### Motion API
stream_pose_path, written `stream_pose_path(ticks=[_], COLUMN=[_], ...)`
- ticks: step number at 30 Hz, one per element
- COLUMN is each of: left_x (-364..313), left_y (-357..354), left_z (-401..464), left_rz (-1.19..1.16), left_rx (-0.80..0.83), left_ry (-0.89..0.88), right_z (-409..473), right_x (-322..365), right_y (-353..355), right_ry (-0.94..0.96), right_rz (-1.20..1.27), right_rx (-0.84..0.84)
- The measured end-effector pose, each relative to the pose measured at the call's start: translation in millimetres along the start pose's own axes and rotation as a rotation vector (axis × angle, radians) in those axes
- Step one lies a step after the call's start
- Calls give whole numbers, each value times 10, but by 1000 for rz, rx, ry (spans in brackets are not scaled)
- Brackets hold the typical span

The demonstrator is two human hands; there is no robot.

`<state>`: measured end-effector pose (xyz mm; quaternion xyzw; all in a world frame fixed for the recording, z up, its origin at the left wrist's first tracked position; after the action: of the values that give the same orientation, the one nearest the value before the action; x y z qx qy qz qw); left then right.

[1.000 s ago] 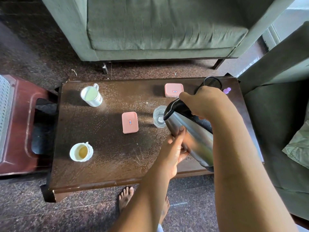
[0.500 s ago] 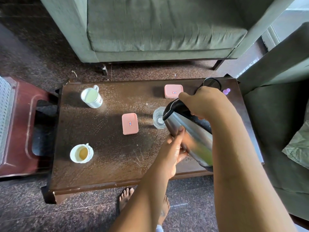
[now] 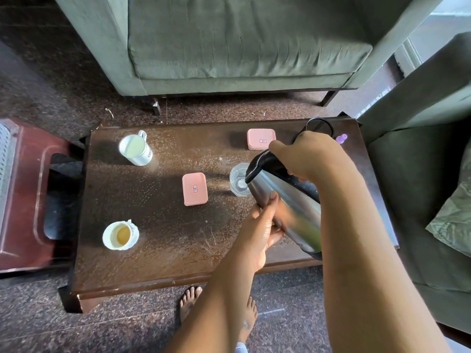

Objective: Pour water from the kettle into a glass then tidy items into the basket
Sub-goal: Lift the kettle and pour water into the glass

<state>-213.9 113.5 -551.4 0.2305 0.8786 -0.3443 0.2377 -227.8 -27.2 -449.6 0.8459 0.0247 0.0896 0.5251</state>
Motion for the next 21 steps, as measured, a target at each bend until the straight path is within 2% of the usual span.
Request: stream_pose_path(ticks=[21], left_x=[16], left_y=[8], left_z=[-30], left_rz=[3], left_rx=[-26], left_ry=[-1], right_z=[-33], right_x=[0], right_y=[-15], right_ry=[-22], right_rz=[10], right_rx=[51])
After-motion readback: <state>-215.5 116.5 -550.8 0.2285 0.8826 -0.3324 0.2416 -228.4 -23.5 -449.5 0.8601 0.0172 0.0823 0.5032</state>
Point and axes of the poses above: each hand's wrist, its own z-axis towards the middle knuckle, its own y-axis out of the back of the hand, x = y × z, the point moved 1 cm from there along z, towards the middle knuckle, and after that the axes turned 10 degrees about -y, right-handed, at the moved point
